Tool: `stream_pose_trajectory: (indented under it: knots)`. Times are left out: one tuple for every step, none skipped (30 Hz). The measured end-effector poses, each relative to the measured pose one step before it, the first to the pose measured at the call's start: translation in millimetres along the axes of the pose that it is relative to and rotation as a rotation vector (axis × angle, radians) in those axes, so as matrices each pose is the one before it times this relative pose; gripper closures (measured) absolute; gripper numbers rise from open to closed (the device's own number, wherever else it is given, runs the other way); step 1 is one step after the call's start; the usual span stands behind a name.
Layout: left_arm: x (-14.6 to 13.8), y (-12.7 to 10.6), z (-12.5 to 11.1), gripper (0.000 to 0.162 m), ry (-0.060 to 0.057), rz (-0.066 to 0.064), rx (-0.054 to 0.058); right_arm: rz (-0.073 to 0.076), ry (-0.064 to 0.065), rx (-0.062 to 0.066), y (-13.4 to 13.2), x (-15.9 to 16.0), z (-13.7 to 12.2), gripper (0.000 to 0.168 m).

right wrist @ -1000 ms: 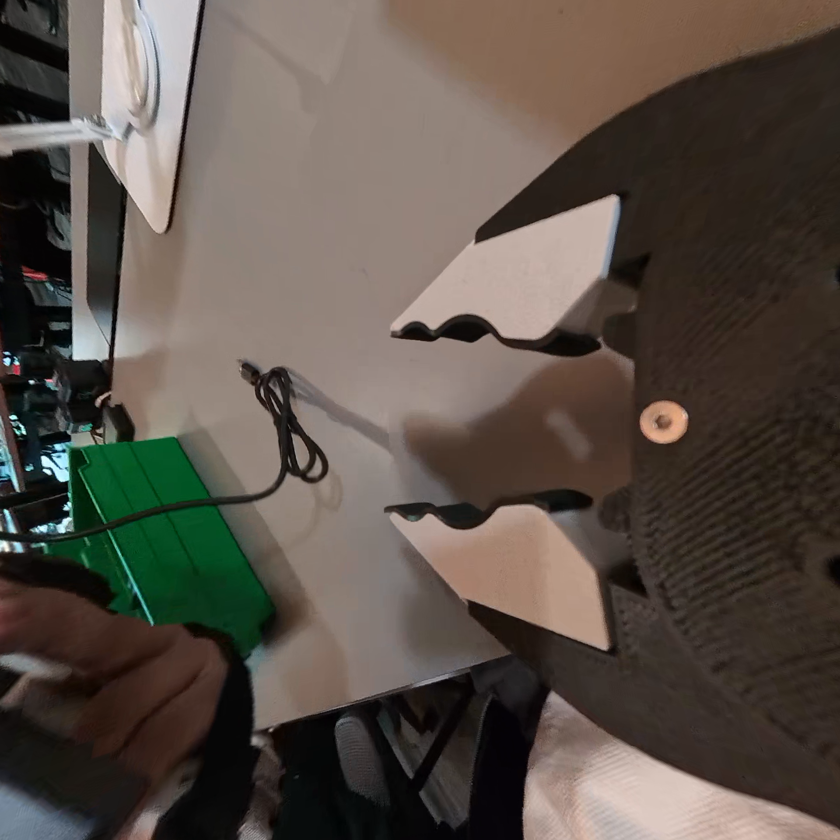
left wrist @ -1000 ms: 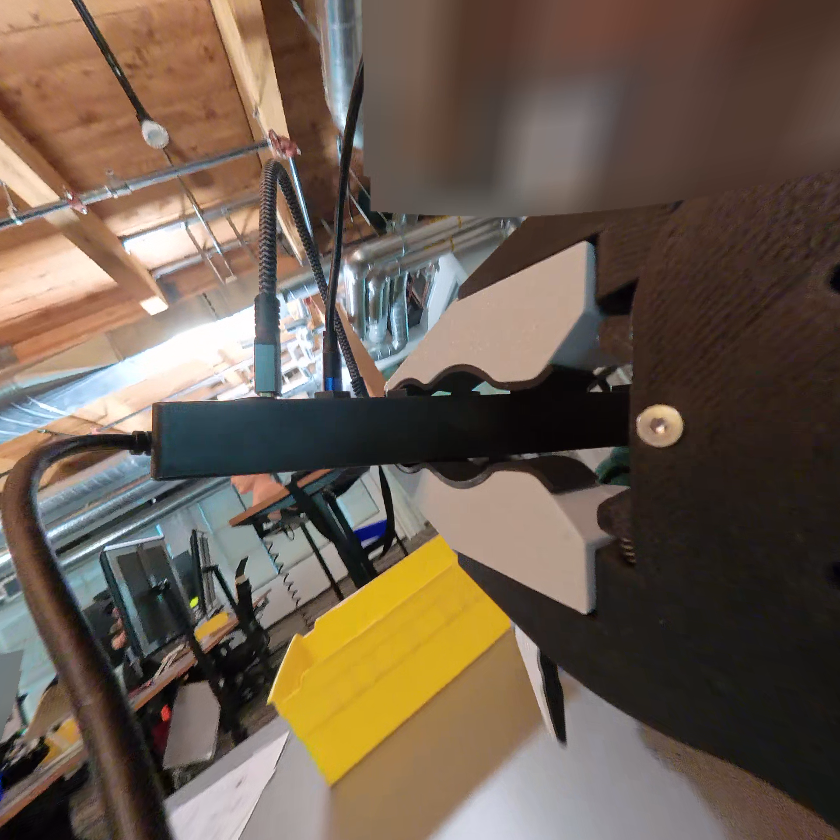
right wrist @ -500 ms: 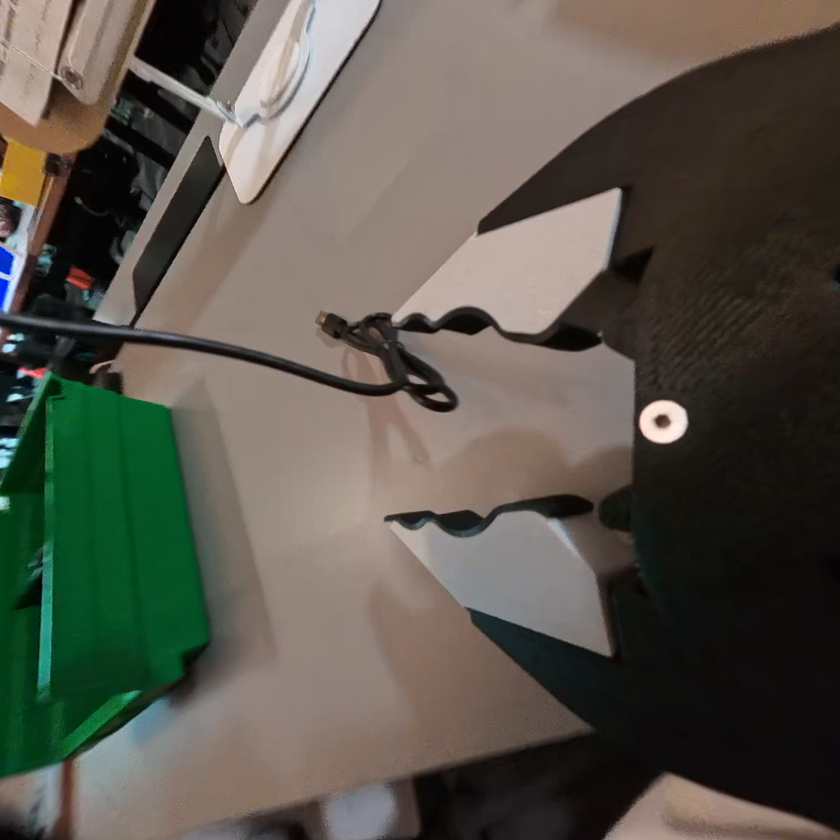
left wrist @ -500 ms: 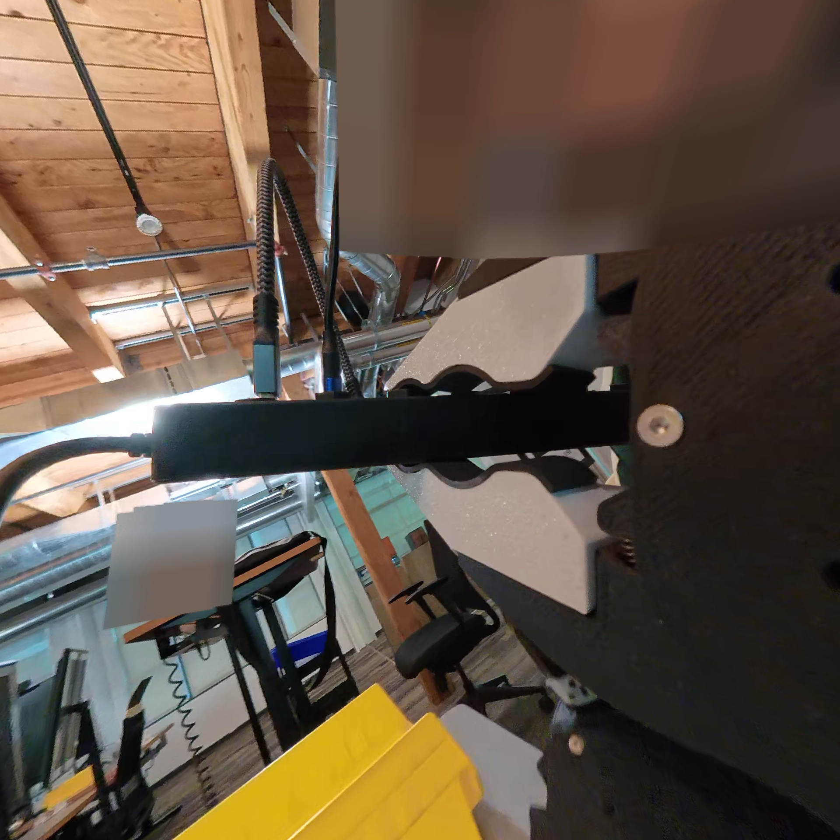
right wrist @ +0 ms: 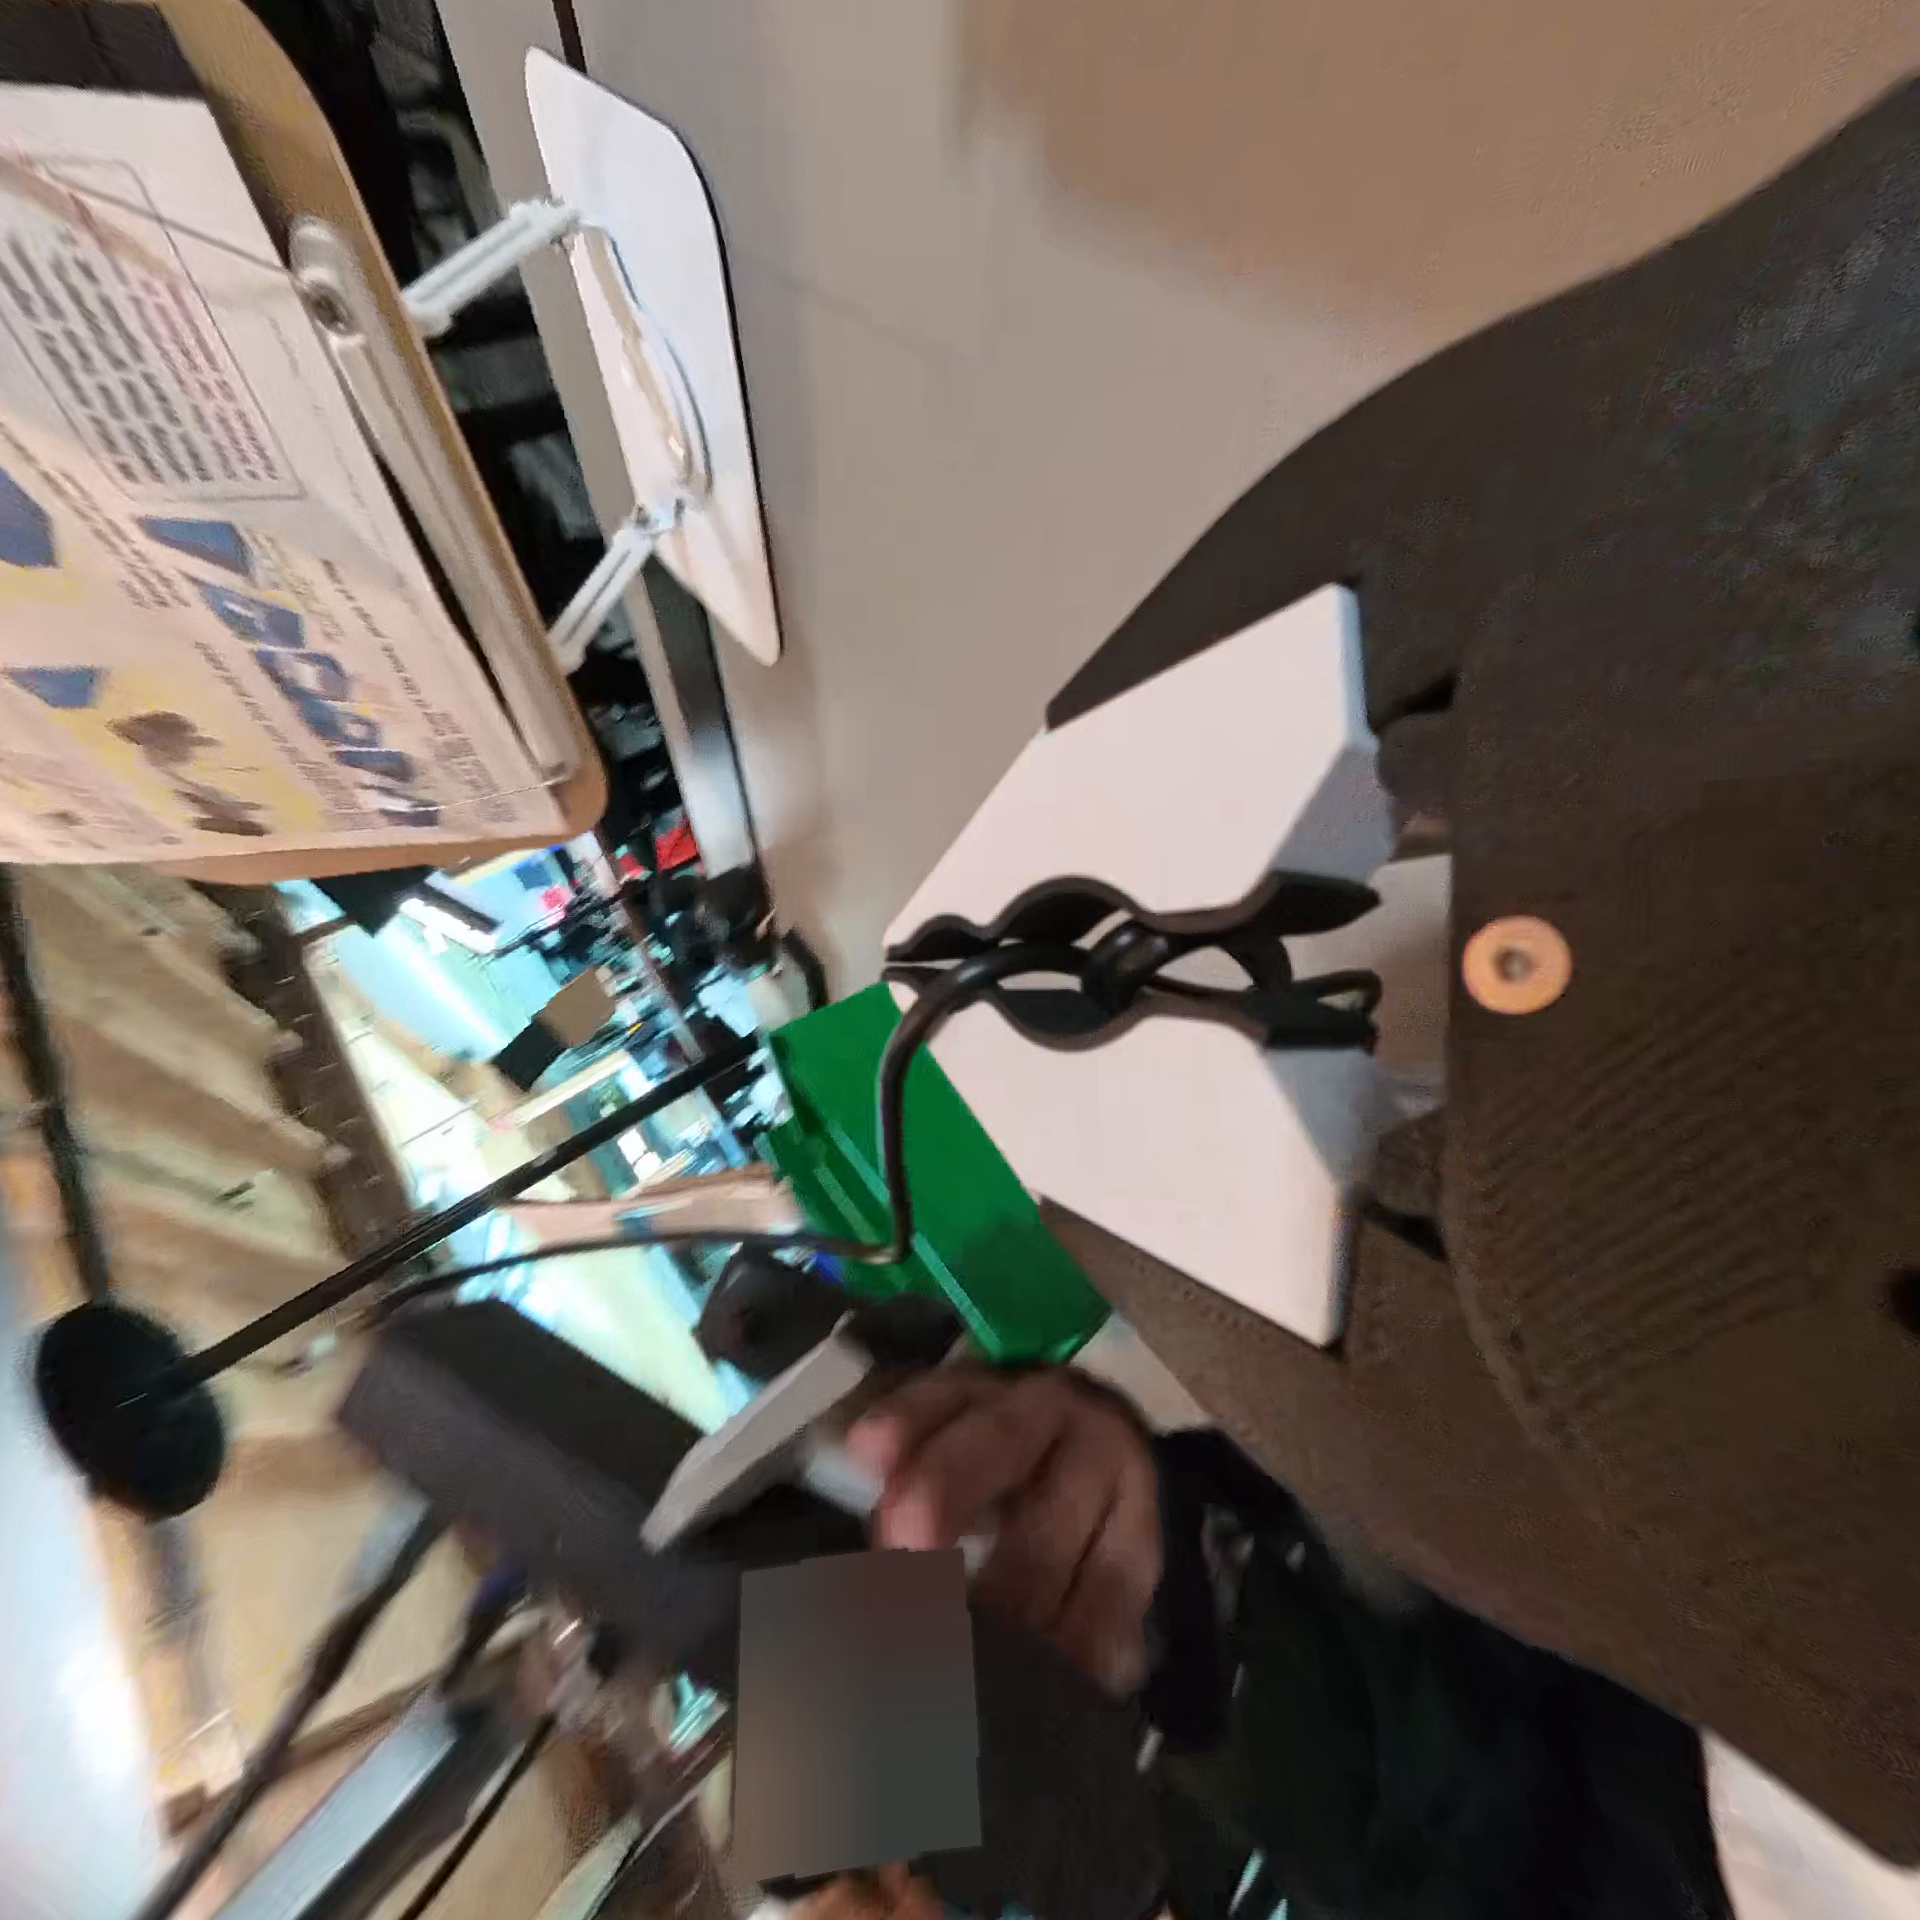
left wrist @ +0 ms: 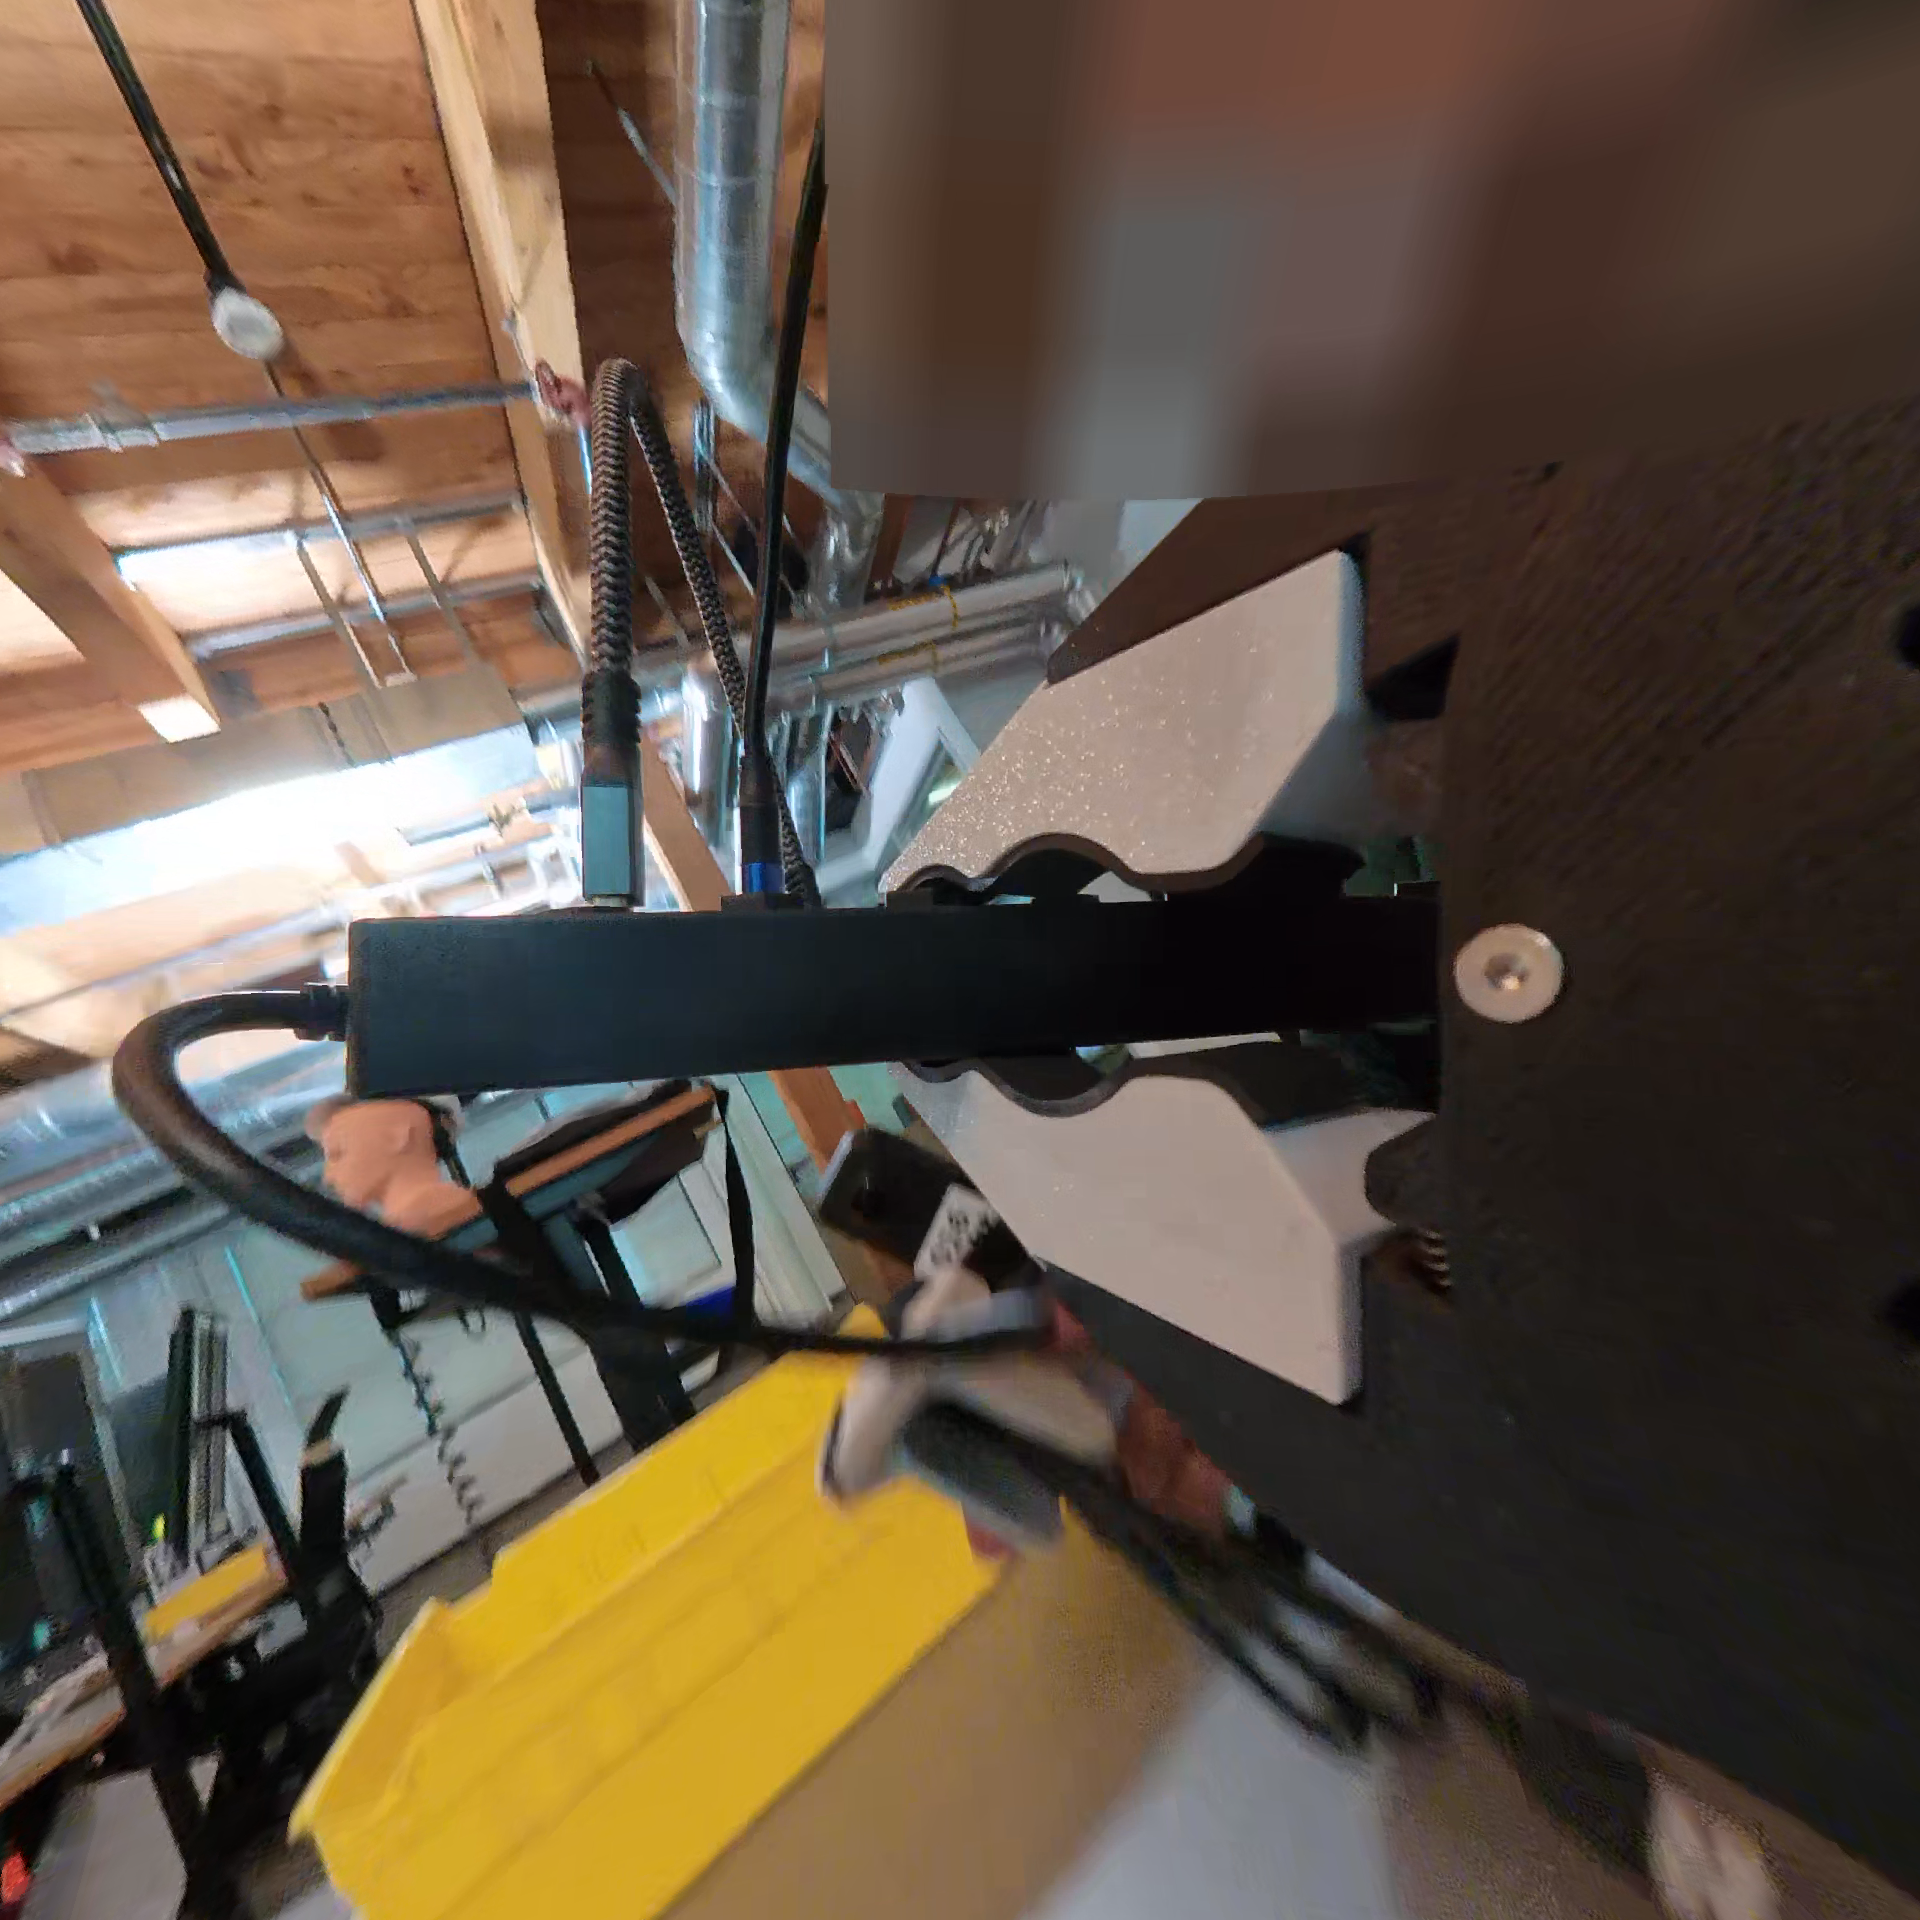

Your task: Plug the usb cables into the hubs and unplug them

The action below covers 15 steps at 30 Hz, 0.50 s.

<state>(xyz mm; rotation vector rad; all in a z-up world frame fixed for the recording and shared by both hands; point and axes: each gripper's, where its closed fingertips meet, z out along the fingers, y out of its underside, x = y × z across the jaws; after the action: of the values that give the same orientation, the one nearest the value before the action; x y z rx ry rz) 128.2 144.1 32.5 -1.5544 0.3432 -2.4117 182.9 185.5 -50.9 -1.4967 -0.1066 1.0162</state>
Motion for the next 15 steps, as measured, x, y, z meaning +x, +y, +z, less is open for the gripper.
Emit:
stream_pose_trajectory:
  knots:
    - [-14.03,-0.64,-3.07,0.141,-0.0395,0.0141,0.0011,0.0308,-0.0310,0.0263,-4.49,-3.41,-2.92,0.168]
    - [-13.91,-0.74,-2.63,0.141,-0.0404,0.0173,0.0071,0.0192,-0.0293,0.0122,-2.06,-4.83,-1.44,0.168]
    - [-13.16,-0.30,-2.46,0.141,-0.0371,0.0173,0.0068,0.0101,-0.0249,-0.0059,1.07,-4.91,0.10,0.168]
    - [-11.61,-0.92,-2.56,0.141,-0.0326,0.0174,0.0144,0.0042,-0.0237,-0.0191,3.69,-4.97,1.19,0.168]
    - [-9.64,-0.80,-2.39,0.141,-0.0240,0.0099,0.0138,0.0033,-0.0191,-0.0297,5.86,-3.96,1.97,0.168]
    - [-7.86,0.24,-1.74,0.141,-0.0169,0.0050,0.0054,0.0086,-0.0137,-0.0369,7.60,-2.55,2.68,0.168]
    - [-7.31,0.45,-1.60,0.141,-0.0189,0.0111,0.0037,0.0224,-0.0118,-0.0252,6.06,-1.91,2.76,0.168]
    - [-5.42,-0.38,-1.33,0.141,-0.0147,0.0157,0.0113,0.0380,0.0069,-0.0097,3.71,1.27,2.40,0.167]
    - [-4.94,-1.06,-1.17,0.141,-0.0168,0.0134,0.0164,0.0424,0.0282,-0.0070,2.93,5.05,1.83,0.165]
    - [-4.85,-0.59,-0.79,0.141,-0.0197,0.0129,0.0111,0.0350,0.0238,-0.0078,2.55,5.02,1.34,0.163]
    - [-3.85,1.49,-0.20,0.140,-0.0133,0.0105,-0.0051,0.0249,0.0107,-0.0086,2.31,3.16,1.07,0.162]
    - [-2.65,2.57,0.36,0.141,-0.0066,0.0064,-0.0117,0.0150,0.0056,-0.0093,2.10,1.78,1.08,0.163]
    - [-1.92,2.80,0.82,0.141,-0.0045,0.0042,-0.0130,0.0069,0.0149,-0.0148,2.98,2.57,1.44,0.163]
    - [-1.60,2.83,0.79,0.141,-0.0044,0.0067,-0.0105,0.0039,0.0213,-0.0204,3.67,3.05,1.80,0.163]
    - [-1.44,2.45,0.74,0.141,-0.0061,0.0111,-0.0083,0.0075,0.0172,-0.0189,3.33,2.49,1.79,0.165]
